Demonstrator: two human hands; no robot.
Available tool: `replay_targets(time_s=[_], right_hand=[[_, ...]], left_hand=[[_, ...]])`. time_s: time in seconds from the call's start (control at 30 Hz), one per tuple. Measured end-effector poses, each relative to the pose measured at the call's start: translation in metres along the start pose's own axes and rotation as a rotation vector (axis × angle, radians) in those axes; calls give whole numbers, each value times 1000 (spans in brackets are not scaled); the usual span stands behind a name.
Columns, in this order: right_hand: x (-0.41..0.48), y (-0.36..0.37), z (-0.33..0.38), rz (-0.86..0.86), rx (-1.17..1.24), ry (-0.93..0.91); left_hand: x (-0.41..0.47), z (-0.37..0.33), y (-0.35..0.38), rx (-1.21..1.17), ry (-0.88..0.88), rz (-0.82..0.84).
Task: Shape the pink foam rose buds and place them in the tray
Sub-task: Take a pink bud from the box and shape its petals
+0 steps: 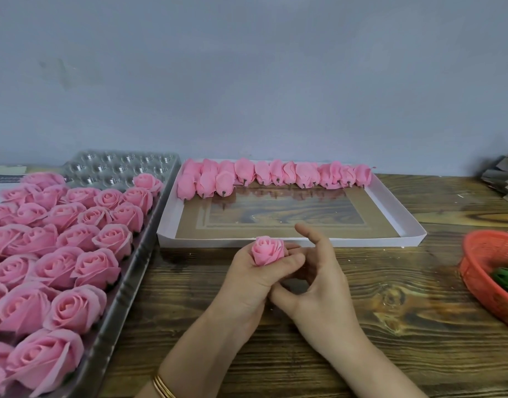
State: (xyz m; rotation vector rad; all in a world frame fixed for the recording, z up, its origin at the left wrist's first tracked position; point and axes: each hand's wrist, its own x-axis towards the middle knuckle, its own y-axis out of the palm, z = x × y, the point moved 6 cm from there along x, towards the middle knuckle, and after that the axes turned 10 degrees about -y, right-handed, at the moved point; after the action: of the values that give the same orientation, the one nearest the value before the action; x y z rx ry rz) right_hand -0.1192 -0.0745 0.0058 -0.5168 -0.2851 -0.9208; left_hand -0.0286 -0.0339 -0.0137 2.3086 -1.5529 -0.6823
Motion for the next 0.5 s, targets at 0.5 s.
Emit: replay_targets(time_s=[0.5], right_hand=[[-2, 7, -7, -33, 125, 88]], left_hand=[[1, -4, -4, 17, 49, -28]])
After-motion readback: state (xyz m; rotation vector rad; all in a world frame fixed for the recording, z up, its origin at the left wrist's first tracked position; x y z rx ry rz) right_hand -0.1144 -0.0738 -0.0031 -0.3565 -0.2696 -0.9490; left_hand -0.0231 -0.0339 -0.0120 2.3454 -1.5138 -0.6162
